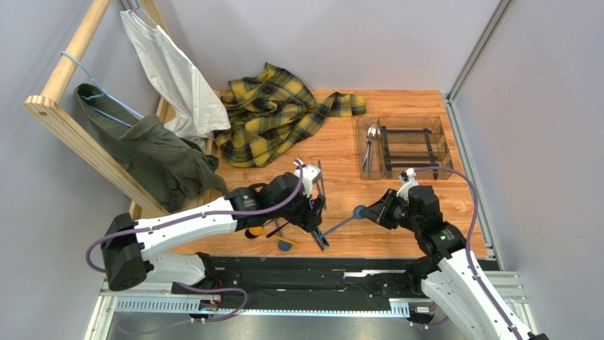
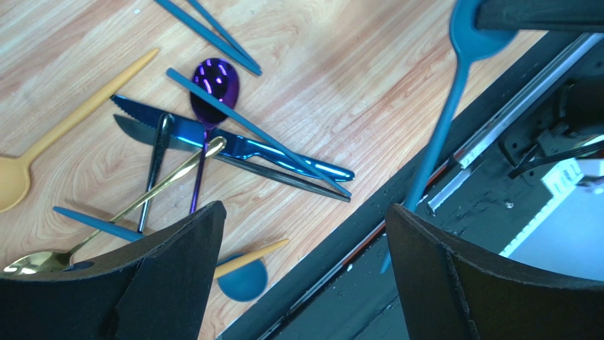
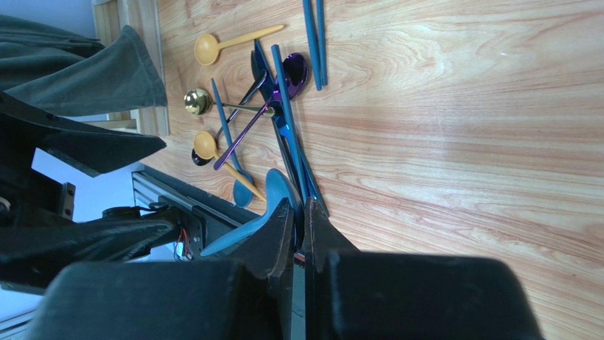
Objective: Sort the eating utensils into containers
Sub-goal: Pick up the spoon from the center of the board.
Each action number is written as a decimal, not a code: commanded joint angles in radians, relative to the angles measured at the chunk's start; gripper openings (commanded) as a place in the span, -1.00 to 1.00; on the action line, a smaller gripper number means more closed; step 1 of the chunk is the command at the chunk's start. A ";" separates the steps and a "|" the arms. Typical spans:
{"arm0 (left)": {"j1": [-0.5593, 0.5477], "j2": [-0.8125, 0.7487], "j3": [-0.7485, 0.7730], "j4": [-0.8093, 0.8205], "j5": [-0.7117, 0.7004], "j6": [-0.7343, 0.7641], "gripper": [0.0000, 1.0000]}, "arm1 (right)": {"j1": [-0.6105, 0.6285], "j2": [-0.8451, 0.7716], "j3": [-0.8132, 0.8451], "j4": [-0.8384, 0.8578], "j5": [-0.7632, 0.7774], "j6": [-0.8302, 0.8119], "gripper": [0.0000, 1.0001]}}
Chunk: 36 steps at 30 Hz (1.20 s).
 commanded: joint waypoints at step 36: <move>0.340 -0.393 -0.251 0.108 0.552 -0.007 0.82 | -0.250 0.467 0.544 -0.021 0.115 -0.228 -1.00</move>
